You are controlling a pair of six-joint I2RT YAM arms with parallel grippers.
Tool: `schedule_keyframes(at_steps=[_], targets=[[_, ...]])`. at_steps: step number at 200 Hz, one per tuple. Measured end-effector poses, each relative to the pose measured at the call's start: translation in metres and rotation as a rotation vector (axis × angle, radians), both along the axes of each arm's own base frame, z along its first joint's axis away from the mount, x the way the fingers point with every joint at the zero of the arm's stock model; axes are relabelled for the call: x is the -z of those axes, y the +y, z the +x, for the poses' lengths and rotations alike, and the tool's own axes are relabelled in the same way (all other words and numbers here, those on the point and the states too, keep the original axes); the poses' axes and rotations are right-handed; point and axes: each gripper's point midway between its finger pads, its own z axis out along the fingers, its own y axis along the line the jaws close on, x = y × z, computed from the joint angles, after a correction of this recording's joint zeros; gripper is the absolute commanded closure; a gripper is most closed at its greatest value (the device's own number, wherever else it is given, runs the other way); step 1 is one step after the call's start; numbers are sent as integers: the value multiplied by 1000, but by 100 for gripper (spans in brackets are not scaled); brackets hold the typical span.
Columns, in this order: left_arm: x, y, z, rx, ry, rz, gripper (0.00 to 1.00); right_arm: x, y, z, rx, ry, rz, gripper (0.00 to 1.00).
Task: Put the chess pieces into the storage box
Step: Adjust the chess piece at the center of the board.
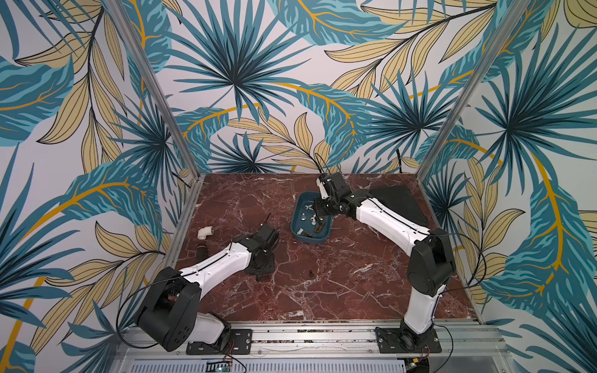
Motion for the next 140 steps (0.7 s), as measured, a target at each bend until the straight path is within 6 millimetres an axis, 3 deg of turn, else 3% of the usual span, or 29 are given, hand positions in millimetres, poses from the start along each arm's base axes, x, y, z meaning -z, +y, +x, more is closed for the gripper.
schedule_keyframes(at_steps=[87, 140], targets=[[4, -19, -37, 148, 99, 20, 57, -3, 2, -3, -4, 7, 21, 65], [6, -55, -62, 278, 116, -45, 57, -6, 2, -4, -7, 2, 28, 65]])
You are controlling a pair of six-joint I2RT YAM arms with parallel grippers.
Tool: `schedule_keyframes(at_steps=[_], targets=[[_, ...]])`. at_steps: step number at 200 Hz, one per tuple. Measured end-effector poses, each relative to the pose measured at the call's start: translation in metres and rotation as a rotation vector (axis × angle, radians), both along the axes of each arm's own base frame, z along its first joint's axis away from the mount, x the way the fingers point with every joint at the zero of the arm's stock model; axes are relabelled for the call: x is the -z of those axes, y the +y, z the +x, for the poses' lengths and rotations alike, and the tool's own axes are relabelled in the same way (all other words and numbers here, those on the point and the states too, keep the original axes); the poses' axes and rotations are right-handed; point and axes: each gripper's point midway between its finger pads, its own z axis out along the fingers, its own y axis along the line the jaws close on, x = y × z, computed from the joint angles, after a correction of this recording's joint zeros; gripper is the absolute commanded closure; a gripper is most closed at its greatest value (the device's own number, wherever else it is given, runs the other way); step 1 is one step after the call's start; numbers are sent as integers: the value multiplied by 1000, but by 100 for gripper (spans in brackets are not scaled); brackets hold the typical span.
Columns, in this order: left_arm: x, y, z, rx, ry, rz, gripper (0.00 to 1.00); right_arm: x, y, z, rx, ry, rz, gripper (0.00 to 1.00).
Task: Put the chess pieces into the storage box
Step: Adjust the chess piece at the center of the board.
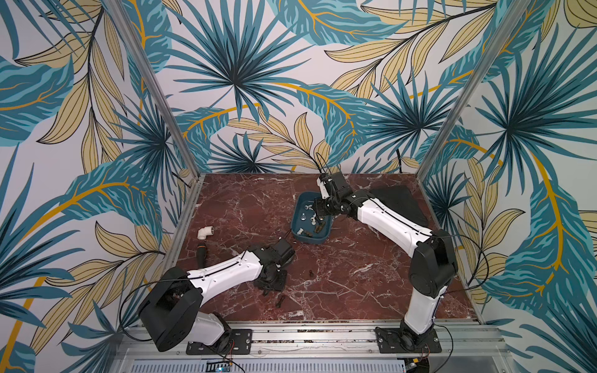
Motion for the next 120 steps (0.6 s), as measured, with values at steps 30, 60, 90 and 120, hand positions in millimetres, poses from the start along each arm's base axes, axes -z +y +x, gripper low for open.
schedule_keyframes(at_steps=[30, 60, 90, 120], targets=[[-1, -27, -12, 81, 4, -79, 57, 0, 0, 0, -2, 1, 2, 65], [5, -44, -25, 154, 31, -108, 56, -3, -1, 0, 0, -5, 2, 65], [19, -58, -38, 214, 78, -103, 56, -15, -7, 0, 18, -37, -9, 66], [17, -68, -40, 260, 69, -112, 56, -29, -24, -5, 55, -83, -50, 68]])
